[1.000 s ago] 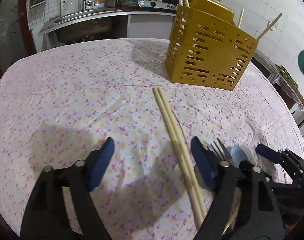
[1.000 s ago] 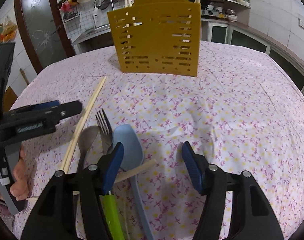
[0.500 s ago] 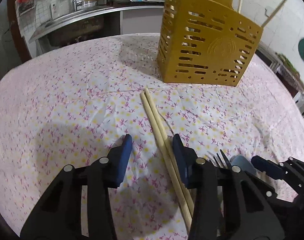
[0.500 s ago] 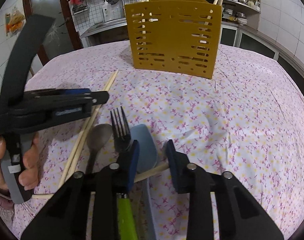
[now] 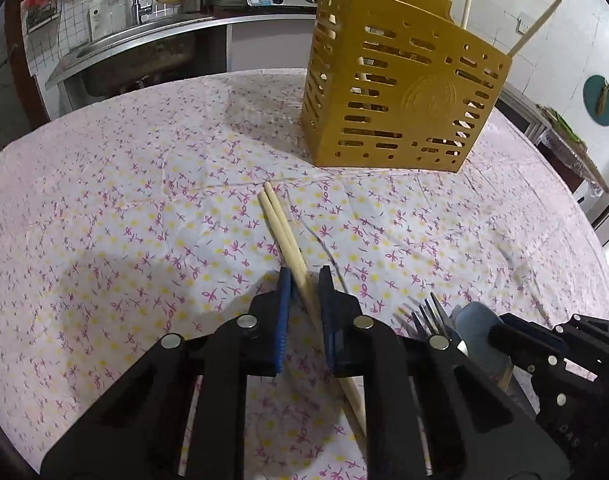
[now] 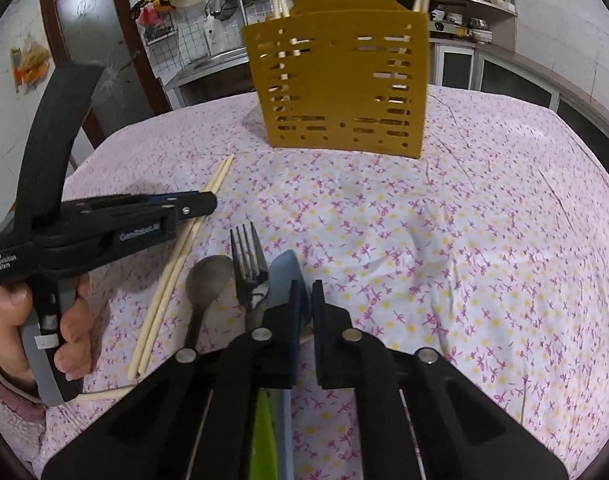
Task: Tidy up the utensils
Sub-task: 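Close the left tool on a wooden chopstick while the right tool grasps the blue spatula head, then lift the chopstick with the left tool while the right tool lifts the blue spatula, then lower the chopstick into the yellow holder while the right tool lowers the spatula in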
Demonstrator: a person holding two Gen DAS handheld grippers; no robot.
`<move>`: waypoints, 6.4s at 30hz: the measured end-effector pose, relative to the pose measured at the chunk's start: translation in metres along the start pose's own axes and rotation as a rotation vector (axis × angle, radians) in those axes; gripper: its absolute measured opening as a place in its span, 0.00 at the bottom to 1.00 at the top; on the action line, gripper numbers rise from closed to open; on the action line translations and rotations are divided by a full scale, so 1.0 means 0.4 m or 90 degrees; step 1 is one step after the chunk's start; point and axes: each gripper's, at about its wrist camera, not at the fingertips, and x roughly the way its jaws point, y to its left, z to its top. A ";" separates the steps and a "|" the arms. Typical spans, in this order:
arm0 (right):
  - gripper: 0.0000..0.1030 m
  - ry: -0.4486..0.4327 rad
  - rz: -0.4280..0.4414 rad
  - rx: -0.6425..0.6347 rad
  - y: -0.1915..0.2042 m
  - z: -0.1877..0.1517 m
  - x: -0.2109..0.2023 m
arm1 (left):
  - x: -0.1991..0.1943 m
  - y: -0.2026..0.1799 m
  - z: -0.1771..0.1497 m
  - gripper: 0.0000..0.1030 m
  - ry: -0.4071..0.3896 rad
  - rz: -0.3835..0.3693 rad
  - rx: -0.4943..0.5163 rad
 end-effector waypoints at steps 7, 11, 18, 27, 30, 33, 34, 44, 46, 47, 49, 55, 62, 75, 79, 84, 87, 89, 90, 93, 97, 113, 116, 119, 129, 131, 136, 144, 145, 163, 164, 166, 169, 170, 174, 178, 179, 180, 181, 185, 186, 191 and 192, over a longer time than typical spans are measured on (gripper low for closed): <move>0.03 -0.019 -0.017 0.039 -0.052 0.006 -0.018 | -0.018 0.018 -0.008 0.05 -0.006 -0.018 -0.011; 0.03 -0.020 -0.022 0.061 -0.088 0.006 -0.016 | -0.022 0.019 -0.010 0.05 -0.004 -0.024 -0.014; 0.03 -0.032 -0.048 0.066 -0.101 0.006 -0.022 | -0.050 0.031 -0.017 0.04 -0.015 -0.031 -0.024; 0.03 -0.035 -0.065 0.068 -0.112 0.002 -0.024 | -0.055 0.053 -0.019 0.04 -0.011 -0.035 -0.051; 0.03 -0.032 -0.060 0.074 -0.115 0.000 -0.021 | -0.049 0.055 -0.021 0.04 -0.005 -0.038 -0.056; 0.04 -0.030 -0.056 0.078 -0.119 0.000 -0.019 | -0.039 0.059 -0.022 0.04 0.003 -0.036 -0.060; 0.04 -0.029 -0.055 0.079 -0.120 0.001 -0.018 | -0.035 0.060 -0.021 0.04 0.005 -0.038 -0.062; 0.09 -0.014 -0.050 0.068 -0.109 0.001 -0.005 | -0.022 0.065 -0.021 0.07 0.016 -0.047 -0.063; 0.12 -0.005 -0.047 0.068 -0.109 0.001 0.002 | -0.022 0.063 -0.021 0.07 0.016 -0.043 -0.059; 0.13 -0.003 -0.046 0.069 -0.108 -0.001 0.005 | -0.022 0.062 -0.021 0.07 0.016 -0.042 -0.058; 0.14 -0.001 -0.045 0.068 -0.106 0.001 0.007 | -0.022 0.060 -0.020 0.07 0.016 -0.040 -0.057; 0.08 -0.013 -0.043 0.069 -0.109 0.002 0.002 | -0.036 0.065 -0.018 0.05 0.001 -0.042 -0.068; 0.06 -0.020 -0.045 0.073 -0.112 -0.003 -0.010 | -0.039 0.076 -0.019 0.05 0.006 -0.059 -0.085; 0.04 -0.031 -0.049 0.089 -0.123 -0.003 -0.024 | -0.112 0.061 -0.017 0.05 -0.032 -0.068 -0.076; 0.03 -0.036 -0.047 0.090 -0.128 0.007 -0.044 | -0.136 0.063 -0.011 0.05 -0.038 -0.077 -0.082; 0.03 -0.028 -0.038 0.087 -0.142 0.020 -0.060 | -0.155 0.063 -0.008 0.04 -0.039 -0.080 -0.083; 0.03 -0.029 -0.035 0.083 -0.148 0.027 -0.074 | -0.166 0.060 -0.011 0.05 -0.041 -0.083 -0.081; 0.03 -0.031 -0.037 0.080 -0.153 0.031 -0.081 | -0.175 0.055 -0.011 0.05 -0.043 -0.080 -0.076; 0.03 -0.033 -0.039 0.079 -0.155 0.032 -0.084 | -0.178 0.053 -0.012 0.05 -0.044 -0.081 -0.074; 0.03 -0.041 -0.046 0.080 -0.161 0.038 -0.086 | -0.189 0.044 -0.012 0.05 -0.045 -0.084 -0.070; 0.03 -0.046 -0.043 0.085 -0.162 0.045 -0.086 | -0.198 0.036 -0.012 0.05 -0.050 -0.086 -0.065; 0.03 0.013 -0.060 0.067 -0.144 0.030 -0.019 | -0.153 0.031 -0.020 0.04 -0.024 -0.094 -0.065; 0.04 0.012 -0.063 0.066 -0.141 0.028 -0.017 | -0.144 0.034 -0.023 0.05 -0.020 -0.092 -0.067; 0.04 0.008 -0.065 0.067 -0.143 0.025 -0.014 | -0.129 0.041 -0.026 0.05 -0.013 -0.091 -0.073; 0.05 0.003 -0.056 0.075 -0.154 0.019 -0.011 | -0.072 0.059 -0.037 0.05 0.015 -0.074 -0.086; 0.05 0.003 -0.055 0.076 -0.155 0.018 -0.010 | -0.062 0.064 -0.039 0.04 0.022 -0.073 -0.089; 0.09 0.019 -0.047 0.076 -0.160 0.025 0.001 | -0.055 0.070 -0.037 0.04 0.024 -0.073 -0.092; 0.36 0.081 -0.030 0.024 -0.118 0.070 0.044 | -0.045 0.059 -0.034 0.04 0.033 -0.066 -0.080; 0.35 0.084 -0.038 0.014 -0.112 0.075 0.049 | -0.044 0.058 -0.033 0.04 0.034 -0.065 -0.080; 0.30 0.012 -0.053 0.038 -0.141 0.116 -0.028 | -0.114 0.035 0.022 0.04 -0.005 -0.088 -0.069; 0.30 -0.002 -0.050 0.043 -0.142 0.118 -0.038 | -0.120 0.031 0.025 0.04 -0.011 -0.091 -0.067; 0.30 -0.026 -0.047 0.048 -0.135 0.120 -0.057 | -0.135 0.025 0.032 0.04 -0.025 -0.098 -0.065; 0.30 -0.065 -0.044 0.052 -0.137 0.137 -0.089 | -0.159 0.015 0.046 0.04 -0.049 -0.103 -0.061; 0.30 -0.077 -0.042 0.054 -0.137 0.139 -0.099 | -0.169 0.011 0.052 0.04 -0.057 -0.105 -0.058; 0.30 -0.128 -0.037 0.053 -0.131 0.162 -0.141 | -0.201 -0.004 0.079 0.04 -0.090 -0.107 -0.045; 0.30 -0.179 -0.018 0.068 -0.140 0.181 -0.172 | -0.225 -0.014 0.109 0.04 -0.116 -0.117 -0.045; 0.30 -0.191 -0.012 0.073 -0.145 0.188 -0.180 | -0.232 -0.017 0.119 0.04 -0.124 -0.119 -0.043; 0.30 -0.204 -0.011 0.078 -0.149 0.197 -0.188 | -0.238 -0.019 0.127 0.04 -0.131 -0.121 -0.040; 0.30 -0.213 -0.009 0.080 -0.148 0.202 -0.193 | -0.244 -0.022 0.136 0.04 -0.139 -0.121 -0.037; 0.30 -0.244 0.004 0.085 -0.154 0.232 -0.204 | -0.257 -0.033 0.169 0.04 -0.165 -0.127 -0.031; 0.30 -0.249 0.004 0.084 -0.154 0.238 -0.205 | -0.256 -0.035 0.176 0.04 -0.167 -0.129 -0.030; 0.30 -0.292 0.026 0.079 -0.150 0.257 -0.211 | -0.261 -0.045 0.196 0.04 -0.182 -0.132 -0.024; 0.30 -0.296 0.027 0.075 -0.152 0.257 -0.212 | -0.264 -0.045 0.200 0.04 -0.185 -0.134 -0.023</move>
